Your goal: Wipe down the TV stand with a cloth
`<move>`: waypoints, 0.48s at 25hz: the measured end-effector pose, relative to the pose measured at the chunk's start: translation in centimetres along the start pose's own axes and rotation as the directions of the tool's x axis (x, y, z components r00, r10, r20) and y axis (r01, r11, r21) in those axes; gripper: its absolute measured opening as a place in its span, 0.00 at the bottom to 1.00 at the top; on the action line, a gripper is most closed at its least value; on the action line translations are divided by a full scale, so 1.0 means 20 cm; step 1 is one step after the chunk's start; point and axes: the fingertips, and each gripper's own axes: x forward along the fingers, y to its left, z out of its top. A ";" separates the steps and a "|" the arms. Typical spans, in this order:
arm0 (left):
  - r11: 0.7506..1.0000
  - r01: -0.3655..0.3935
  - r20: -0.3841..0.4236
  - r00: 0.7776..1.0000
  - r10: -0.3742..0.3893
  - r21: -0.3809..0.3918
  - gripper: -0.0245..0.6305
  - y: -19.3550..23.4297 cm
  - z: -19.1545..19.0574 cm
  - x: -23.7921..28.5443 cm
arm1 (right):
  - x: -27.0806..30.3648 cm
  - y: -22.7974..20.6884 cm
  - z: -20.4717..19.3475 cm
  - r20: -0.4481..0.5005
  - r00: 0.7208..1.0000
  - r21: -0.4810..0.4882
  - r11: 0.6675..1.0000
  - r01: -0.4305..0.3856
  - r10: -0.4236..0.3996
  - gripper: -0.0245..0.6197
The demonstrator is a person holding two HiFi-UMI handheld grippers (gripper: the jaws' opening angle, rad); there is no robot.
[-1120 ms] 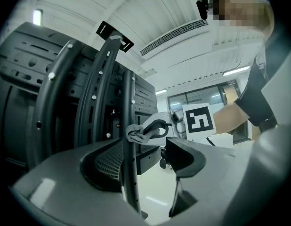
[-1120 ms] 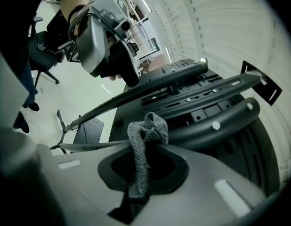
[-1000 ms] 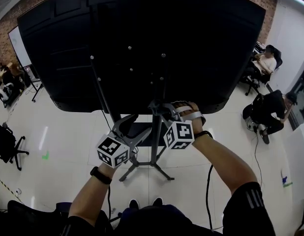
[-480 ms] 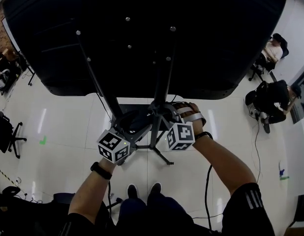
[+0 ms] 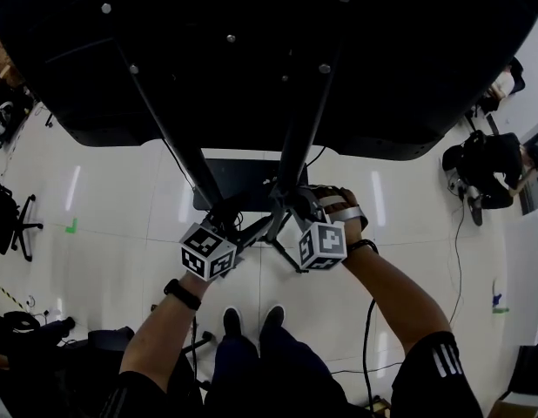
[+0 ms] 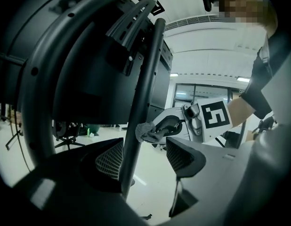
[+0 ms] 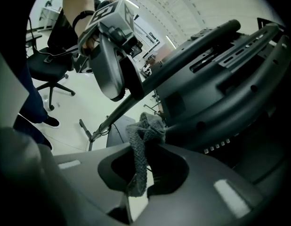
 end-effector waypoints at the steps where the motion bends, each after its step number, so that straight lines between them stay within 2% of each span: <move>1: 1.000 0.003 -0.010 1.000 -0.003 -0.007 0.51 0.01 -0.04 0.02 | 0.03 0.04 -0.02 -0.002 1.000 0.016 1.000 -0.012 0.012 0.09; 4: 1.000 0.013 -0.037 0.999 -0.014 -0.027 0.51 0.05 -0.17 0.06 | 0.12 0.16 -0.06 -0.009 0.999 0.053 0.997 -0.047 0.047 0.09; 12: 0.998 0.032 -0.081 0.996 -0.037 -0.062 0.52 0.17 -0.50 0.15 | 0.36 0.45 -0.18 -0.031 0.995 0.070 0.993 -0.096 0.098 0.09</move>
